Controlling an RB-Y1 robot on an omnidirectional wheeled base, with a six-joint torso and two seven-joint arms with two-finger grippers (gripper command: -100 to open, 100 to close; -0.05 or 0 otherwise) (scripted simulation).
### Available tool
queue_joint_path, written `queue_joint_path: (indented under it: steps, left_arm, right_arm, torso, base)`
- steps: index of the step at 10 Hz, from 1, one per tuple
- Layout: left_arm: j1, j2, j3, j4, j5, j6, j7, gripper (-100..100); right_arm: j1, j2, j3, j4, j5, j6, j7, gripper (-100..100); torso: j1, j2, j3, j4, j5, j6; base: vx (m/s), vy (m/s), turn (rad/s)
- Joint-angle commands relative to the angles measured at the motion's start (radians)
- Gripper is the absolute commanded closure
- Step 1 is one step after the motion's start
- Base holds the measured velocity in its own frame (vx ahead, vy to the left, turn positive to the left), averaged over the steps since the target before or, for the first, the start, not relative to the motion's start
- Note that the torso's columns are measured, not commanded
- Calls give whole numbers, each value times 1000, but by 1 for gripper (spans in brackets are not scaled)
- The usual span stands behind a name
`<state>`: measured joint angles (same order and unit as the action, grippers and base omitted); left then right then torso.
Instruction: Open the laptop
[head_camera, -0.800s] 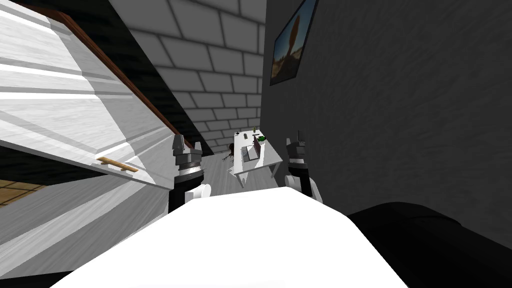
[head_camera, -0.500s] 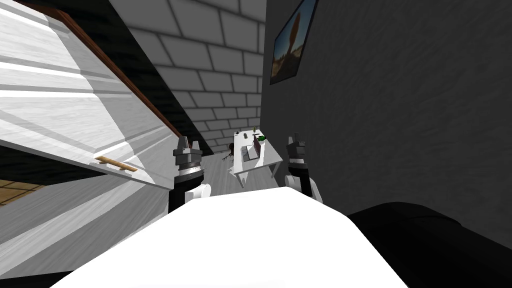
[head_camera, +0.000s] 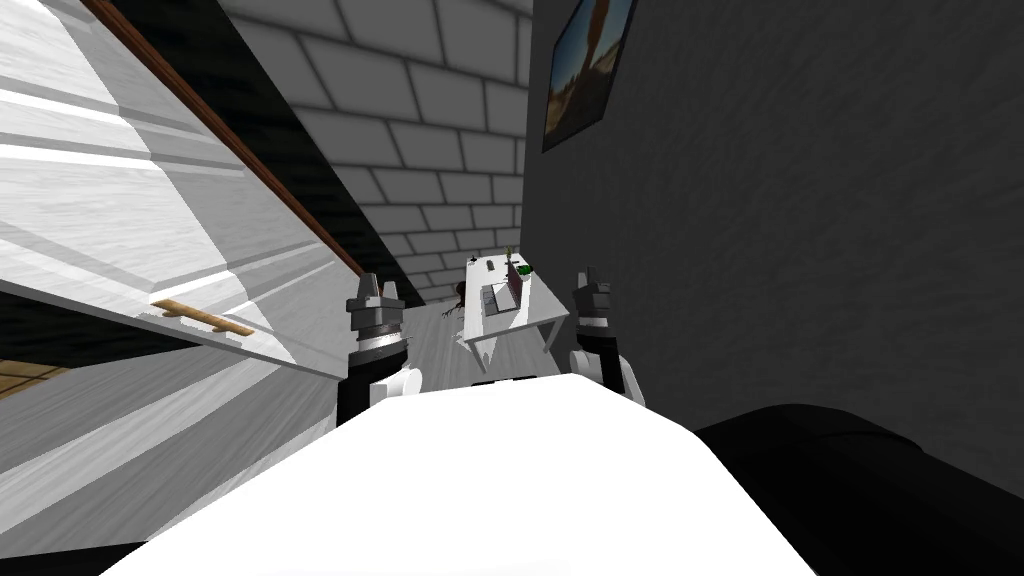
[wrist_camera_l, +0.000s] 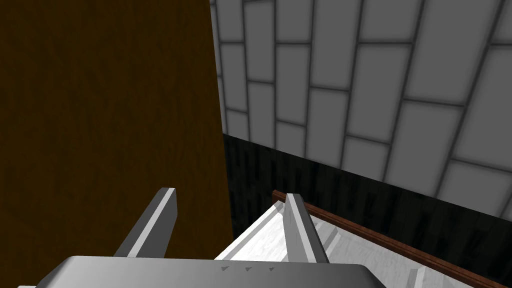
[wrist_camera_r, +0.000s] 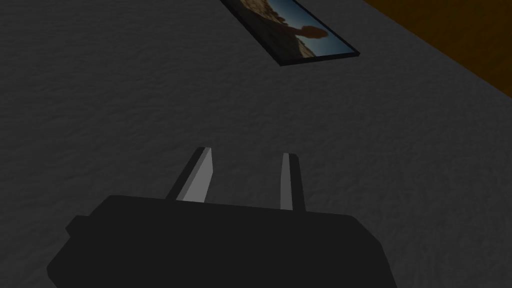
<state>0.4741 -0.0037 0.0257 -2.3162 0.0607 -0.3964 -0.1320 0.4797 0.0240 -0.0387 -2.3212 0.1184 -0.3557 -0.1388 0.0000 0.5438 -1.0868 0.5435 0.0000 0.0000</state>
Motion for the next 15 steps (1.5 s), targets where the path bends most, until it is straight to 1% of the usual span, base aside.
queue_joint_path:
  steps: [1, 2, 3, 4, 7, 9, 12, 15]
  left_arm:
    - [0, 0, 0, 0, 0, 0, 0, 0]
    - [0, 0, 0, 0, 0, 0, 0, 0]
    - [0, 0, 0, 0, 0, 0, 0, 0]
    - [0, 0, 0, 0, 0, 0, 0, 0]
    - [0, 0, 0, 0, 0, 0, 0, 0]
    - [0, 0, 0, 0, 0, 0, 0, 0]
    - [0, 0, 0, 0, 0, 0, 0, 0]
    - [0, 0, 0, 0, 0, 0, 0, 0]
  right_arm:
    - [0, 0, 0, 0, 0, 0, 0, 0]
    - [-1, -41, -2, 4, 8, 0, 8, -100]
    - [-3, -69, -3, 9, 16, 0, 16, -100]
    - [-4, -98, -5, 14, 26, 0, 26, -100]
    - [-11, -175, -14, 35, 71, 0, 68, -100]
    - [-17, -218, -22, 52, 109, 0, 104, -100]
    - [-27, -269, -37, 81, 177, 0, 169, -100]
    - [-38, -309, -53, 112, 255, -1, 241, -100]
  torso:
    - [0, 74, -148, 74, 0, 0]
    - [0, 148, -295, 148, 0, 0]
    - [0, 181, -364, 181, 0, 0]
    - [0, 191, -384, 190, 0, 0]
    - [0, 194, -389, 194, 0, 0]
    - [0, 194, -389, 194, 0, 0]
    - [0, 194, -389, 194, 0, 0]
    - [0, 194, -389, 194, 0, 0]
  base:
    - [0, 0, 0]
    - [8, 5, 17]
    - [6, 8, 22]
    - [7, 12, 27]
    - [13, 15, 36]
    - [18, 22, 47]
    - [23, 23, 53]
    - [27, 30, 61]
